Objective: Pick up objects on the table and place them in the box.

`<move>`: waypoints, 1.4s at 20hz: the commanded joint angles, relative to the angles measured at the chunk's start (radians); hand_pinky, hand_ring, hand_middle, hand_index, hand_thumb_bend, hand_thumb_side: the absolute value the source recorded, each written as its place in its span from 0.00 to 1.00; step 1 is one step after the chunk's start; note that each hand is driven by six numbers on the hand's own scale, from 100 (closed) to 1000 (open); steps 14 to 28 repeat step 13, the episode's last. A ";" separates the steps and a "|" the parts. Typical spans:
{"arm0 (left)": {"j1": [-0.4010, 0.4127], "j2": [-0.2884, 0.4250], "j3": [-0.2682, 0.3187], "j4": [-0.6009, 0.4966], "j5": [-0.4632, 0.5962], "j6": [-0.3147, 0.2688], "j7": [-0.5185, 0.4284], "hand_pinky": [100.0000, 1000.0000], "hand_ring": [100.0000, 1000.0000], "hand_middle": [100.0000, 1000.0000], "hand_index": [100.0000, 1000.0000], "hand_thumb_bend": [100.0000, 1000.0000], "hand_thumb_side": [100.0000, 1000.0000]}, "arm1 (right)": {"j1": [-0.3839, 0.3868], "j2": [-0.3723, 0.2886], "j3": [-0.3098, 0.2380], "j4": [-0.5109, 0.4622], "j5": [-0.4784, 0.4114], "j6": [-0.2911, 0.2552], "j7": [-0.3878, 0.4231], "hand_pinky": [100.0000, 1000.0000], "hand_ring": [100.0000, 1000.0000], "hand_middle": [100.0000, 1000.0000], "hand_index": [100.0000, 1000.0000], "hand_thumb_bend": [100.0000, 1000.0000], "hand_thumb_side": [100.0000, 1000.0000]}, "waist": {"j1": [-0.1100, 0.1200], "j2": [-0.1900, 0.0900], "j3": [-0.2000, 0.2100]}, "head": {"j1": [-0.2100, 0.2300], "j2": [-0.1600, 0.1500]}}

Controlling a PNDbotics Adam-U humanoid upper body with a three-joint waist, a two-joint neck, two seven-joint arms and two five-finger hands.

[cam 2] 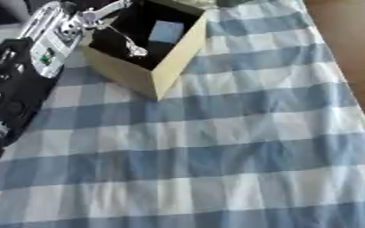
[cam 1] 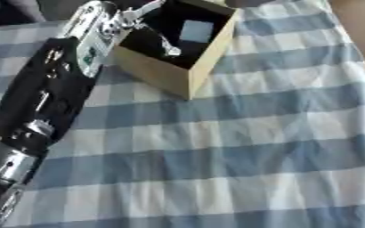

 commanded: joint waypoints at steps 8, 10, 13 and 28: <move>0.007 0.076 0.007 -0.228 0.251 0.083 0.063 0.51 0.71 0.72 0.78 0.11 0.27 | 0.021 -0.010 -0.013 -0.020 0.009 0.002 -0.013 0.68 0.72 0.61 0.81 0.00 0.97 | -0.019 -0.086 0.058 | -0.021 0.078; 0.036 0.100 0.003 -0.314 0.334 0.112 0.061 0.49 0.69 0.71 0.77 0.07 0.24 | 0.029 -0.011 -0.012 -0.020 0.014 0.001 -0.015 0.68 0.72 0.61 0.81 0.00 0.96 | -0.025 -0.105 0.089 | -0.031 0.103; 0.092 0.137 0.003 -0.463 0.462 0.165 0.070 0.49 0.69 0.71 0.77 0.02 0.32 | 0.037 -0.006 -0.009 -0.020 0.020 -0.001 -0.015 0.68 0.72 0.61 0.81 0.00 0.95 | -0.035 -0.131 0.125 | -0.051 0.135; 0.092 0.137 0.003 -0.463 0.462 0.165 0.070 0.49 0.69 0.71 0.77 0.02 0.32 | 0.037 -0.006 -0.009 -0.020 0.020 -0.001 -0.015 0.68 0.72 0.61 0.81 0.00 0.95 | -0.035 -0.131 0.125 | -0.051 0.135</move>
